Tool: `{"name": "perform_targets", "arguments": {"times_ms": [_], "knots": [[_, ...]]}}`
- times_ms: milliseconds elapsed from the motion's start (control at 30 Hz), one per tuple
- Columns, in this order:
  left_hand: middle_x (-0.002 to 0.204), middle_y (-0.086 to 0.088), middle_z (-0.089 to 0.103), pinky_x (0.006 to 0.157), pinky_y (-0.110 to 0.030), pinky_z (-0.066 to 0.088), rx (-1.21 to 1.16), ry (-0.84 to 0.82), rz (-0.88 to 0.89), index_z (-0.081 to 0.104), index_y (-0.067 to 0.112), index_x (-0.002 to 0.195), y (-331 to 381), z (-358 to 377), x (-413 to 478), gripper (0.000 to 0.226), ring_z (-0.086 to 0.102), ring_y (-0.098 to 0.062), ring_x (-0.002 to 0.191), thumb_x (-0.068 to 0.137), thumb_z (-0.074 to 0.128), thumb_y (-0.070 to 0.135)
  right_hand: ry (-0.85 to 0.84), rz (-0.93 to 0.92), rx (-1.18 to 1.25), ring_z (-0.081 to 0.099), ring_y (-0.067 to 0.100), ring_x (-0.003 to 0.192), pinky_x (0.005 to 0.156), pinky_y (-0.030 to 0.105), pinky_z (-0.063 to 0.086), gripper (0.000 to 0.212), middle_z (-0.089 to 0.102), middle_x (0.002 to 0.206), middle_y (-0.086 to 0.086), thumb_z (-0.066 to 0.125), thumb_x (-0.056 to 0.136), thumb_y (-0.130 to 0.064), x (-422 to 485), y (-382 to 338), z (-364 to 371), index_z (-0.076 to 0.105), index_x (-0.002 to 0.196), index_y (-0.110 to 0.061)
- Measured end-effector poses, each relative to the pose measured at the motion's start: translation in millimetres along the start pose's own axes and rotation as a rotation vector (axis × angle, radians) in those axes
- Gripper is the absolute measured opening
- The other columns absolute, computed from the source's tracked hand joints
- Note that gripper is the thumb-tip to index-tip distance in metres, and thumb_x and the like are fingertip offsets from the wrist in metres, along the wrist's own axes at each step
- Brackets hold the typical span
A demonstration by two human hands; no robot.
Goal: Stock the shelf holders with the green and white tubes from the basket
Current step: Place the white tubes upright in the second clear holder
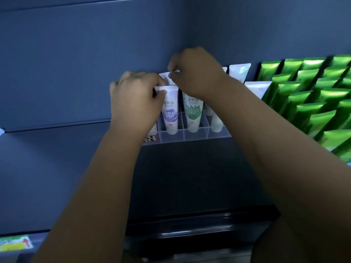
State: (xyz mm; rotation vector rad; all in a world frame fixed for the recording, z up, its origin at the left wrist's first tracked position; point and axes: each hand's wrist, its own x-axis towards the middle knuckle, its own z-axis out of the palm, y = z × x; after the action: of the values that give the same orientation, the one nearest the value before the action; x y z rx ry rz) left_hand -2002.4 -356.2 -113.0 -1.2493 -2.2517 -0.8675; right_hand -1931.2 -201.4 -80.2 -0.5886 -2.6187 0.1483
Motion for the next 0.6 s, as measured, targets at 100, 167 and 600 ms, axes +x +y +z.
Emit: {"name": "perform_targets", "arguments": {"times_ms": [100, 167, 600], "knots": [[0.085, 0.01, 0.068, 0.089, -0.043, 0.043, -0.019, -0.004, 0.005, 0.076, 0.032, 0.097, -1, -1, 1, 0.02, 0.06, -0.026, 0.102, 0.086, 0.063, 0.022, -0.008, 0.009, 0.015, 0.064, 0.028, 0.11, 0.094, 0.038, 0.054, 0.027, 0.072, 0.115, 0.004, 0.057, 0.087, -0.022, 4, -3, 3, 0.074, 0.107, -0.019], [0.082, 0.012, 0.063, 0.09, -0.042, 0.042, -0.025, -0.019, -0.001, 0.075, 0.033, 0.097, -2, -1, 2, 0.019, 0.06, -0.025, 0.102, 0.086, 0.063, 0.022, -0.006, 0.017, 0.03, 0.066, 0.026, 0.108, 0.093, 0.037, 0.055, 0.029, 0.073, 0.113, 0.004, 0.057, 0.085, -0.014, 8, -2, 6, 0.075, 0.107, -0.019], [0.091, 0.008, 0.072, 0.089, -0.05, 0.05, -0.095, -0.041, 0.01, 0.074, 0.029, 0.092, -11, -2, 2, 0.014, 0.06, -0.027, 0.1, 0.084, 0.064, 0.023, -0.009, -0.011, 0.121, 0.071, 0.02, 0.092, 0.085, 0.031, 0.057, 0.023, 0.077, 0.095, 0.005, 0.065, 0.082, -0.002, 17, 8, 6, 0.08, 0.092, -0.017]]}}
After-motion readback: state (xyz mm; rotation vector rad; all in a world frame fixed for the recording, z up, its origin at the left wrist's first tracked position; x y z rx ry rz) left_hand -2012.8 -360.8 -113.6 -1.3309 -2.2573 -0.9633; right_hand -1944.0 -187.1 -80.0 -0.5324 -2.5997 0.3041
